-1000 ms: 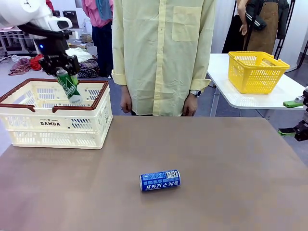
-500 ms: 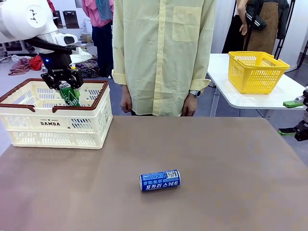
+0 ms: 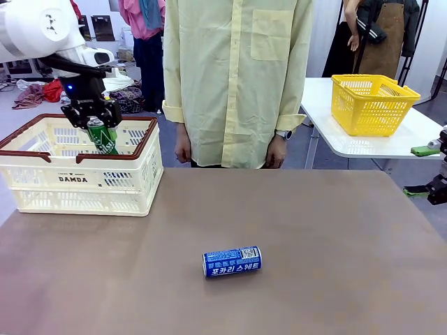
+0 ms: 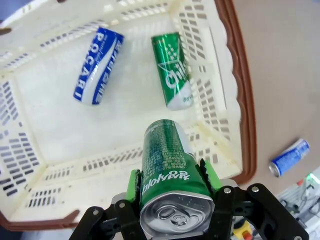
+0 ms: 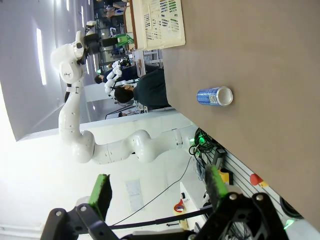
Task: Place the drinks into the Shopping basket.
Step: Pick up one drink and place it into the Shopping basket.
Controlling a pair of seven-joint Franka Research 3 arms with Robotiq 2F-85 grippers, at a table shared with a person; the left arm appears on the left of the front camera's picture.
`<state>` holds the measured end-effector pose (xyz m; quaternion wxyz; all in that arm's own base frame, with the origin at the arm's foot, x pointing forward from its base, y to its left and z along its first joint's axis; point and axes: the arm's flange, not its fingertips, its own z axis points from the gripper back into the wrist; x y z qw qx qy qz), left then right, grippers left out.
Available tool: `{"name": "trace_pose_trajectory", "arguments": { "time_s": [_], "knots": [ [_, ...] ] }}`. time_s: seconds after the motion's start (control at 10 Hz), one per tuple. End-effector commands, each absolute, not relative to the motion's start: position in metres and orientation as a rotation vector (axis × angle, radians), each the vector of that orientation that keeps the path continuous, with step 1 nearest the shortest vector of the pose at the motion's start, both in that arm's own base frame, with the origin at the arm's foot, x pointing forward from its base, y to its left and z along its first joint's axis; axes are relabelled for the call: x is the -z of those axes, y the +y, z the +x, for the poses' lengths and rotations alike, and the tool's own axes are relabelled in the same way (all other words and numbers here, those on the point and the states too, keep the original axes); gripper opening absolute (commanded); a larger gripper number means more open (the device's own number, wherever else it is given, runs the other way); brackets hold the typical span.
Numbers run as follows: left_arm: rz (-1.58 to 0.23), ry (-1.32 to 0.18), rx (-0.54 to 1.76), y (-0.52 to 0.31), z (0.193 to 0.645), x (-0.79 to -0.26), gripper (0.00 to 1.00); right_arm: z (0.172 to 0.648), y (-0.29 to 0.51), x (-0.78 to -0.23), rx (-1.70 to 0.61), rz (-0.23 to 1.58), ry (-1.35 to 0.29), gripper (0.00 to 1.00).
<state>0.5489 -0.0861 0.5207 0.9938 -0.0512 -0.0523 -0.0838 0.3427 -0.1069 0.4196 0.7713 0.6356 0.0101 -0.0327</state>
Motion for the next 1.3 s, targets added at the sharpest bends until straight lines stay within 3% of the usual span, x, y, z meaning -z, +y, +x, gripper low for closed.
{"name": "trace_pose_trajectory", "arguments": {
  "time_s": [0.0, 0.4, 1.2],
  "knots": [
    [-0.047, -0.129, 0.164, -0.098, 0.569, -0.503, 0.00, 0.342, -0.109, -0.423, 0.061, 1.368, 0.035, 1.00],
    [0.007, -0.016, 0.170, -0.106, 0.589, -0.461, 0.00, 0.342, -0.109, -0.423, 0.061, 1.368, 0.035, 1.00],
    [0.017, 0.041, 0.172, -0.108, 0.602, -0.408, 0.00, 0.342, -0.109, -0.423, 0.061, 1.368, 0.035, 1.00]
  ]
}}
